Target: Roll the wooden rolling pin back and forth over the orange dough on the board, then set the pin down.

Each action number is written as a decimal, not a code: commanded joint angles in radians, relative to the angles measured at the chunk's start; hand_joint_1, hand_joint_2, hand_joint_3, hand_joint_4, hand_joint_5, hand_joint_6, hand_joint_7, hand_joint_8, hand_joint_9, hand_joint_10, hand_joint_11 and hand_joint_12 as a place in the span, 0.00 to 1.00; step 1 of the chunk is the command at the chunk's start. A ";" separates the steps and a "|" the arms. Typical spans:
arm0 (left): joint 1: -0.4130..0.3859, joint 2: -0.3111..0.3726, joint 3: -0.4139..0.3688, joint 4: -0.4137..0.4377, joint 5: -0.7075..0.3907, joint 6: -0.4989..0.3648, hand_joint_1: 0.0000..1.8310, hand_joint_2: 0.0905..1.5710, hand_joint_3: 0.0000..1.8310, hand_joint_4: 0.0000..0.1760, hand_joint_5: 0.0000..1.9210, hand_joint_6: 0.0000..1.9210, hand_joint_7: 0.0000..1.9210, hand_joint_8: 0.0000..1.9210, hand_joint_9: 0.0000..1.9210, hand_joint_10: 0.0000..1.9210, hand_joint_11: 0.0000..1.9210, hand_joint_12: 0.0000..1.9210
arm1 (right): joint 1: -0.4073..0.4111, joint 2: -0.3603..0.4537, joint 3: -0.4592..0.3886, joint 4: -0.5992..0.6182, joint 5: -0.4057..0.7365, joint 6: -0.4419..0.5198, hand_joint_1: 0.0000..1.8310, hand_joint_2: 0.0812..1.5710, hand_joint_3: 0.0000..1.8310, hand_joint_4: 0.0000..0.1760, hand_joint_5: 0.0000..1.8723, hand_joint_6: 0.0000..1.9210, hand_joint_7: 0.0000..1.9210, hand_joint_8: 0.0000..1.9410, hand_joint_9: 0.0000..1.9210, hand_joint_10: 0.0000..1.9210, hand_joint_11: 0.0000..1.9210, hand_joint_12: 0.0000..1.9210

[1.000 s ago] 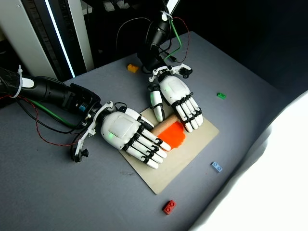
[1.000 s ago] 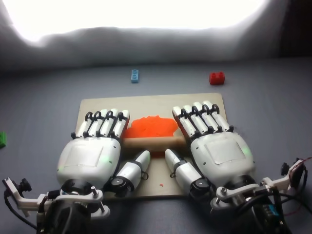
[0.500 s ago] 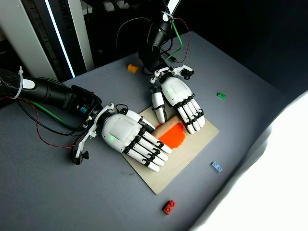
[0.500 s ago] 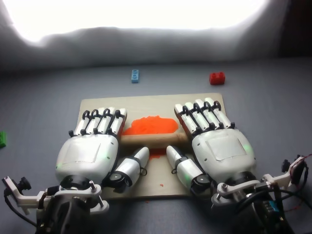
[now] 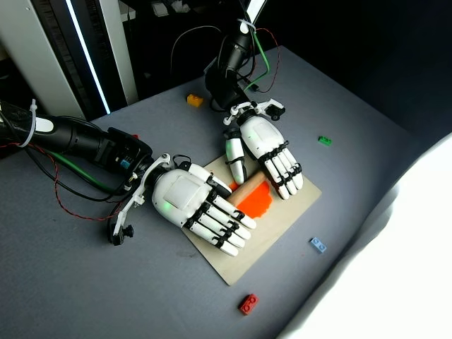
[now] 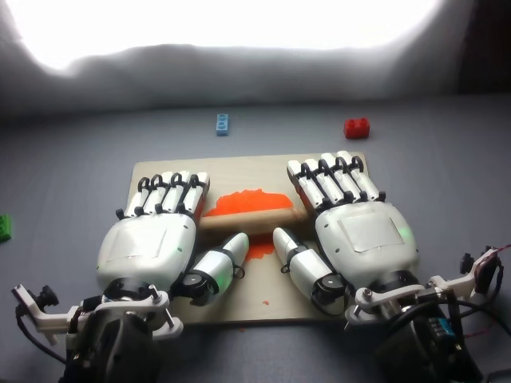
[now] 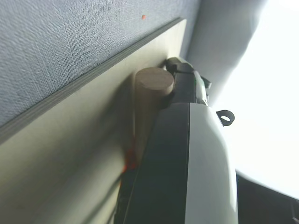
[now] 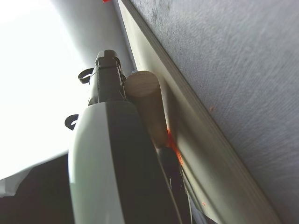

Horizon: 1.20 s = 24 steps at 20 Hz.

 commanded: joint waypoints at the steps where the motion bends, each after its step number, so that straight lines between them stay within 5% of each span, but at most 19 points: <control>1: -0.009 -0.004 0.010 0.046 -0.062 -0.003 0.00 0.89 0.00 0.00 0.03 0.00 0.03 0.00 0.02 0.00 0.00 0.17 | 0.007 0.003 0.004 -0.063 0.077 0.008 0.00 0.92 0.02 0.00 0.05 0.02 0.05 0.01 0.01 0.00 0.00 0.00; 24: -0.035 -0.012 0.073 0.018 0.004 -0.048 0.00 0.90 0.00 0.00 0.03 0.00 0.05 0.01 0.05 0.01 0.00 0.23 | 0.027 0.000 0.062 -0.064 0.014 0.043 0.00 0.92 0.01 0.00 0.04 0.01 0.04 0.00 0.00 0.00 0.00 0.00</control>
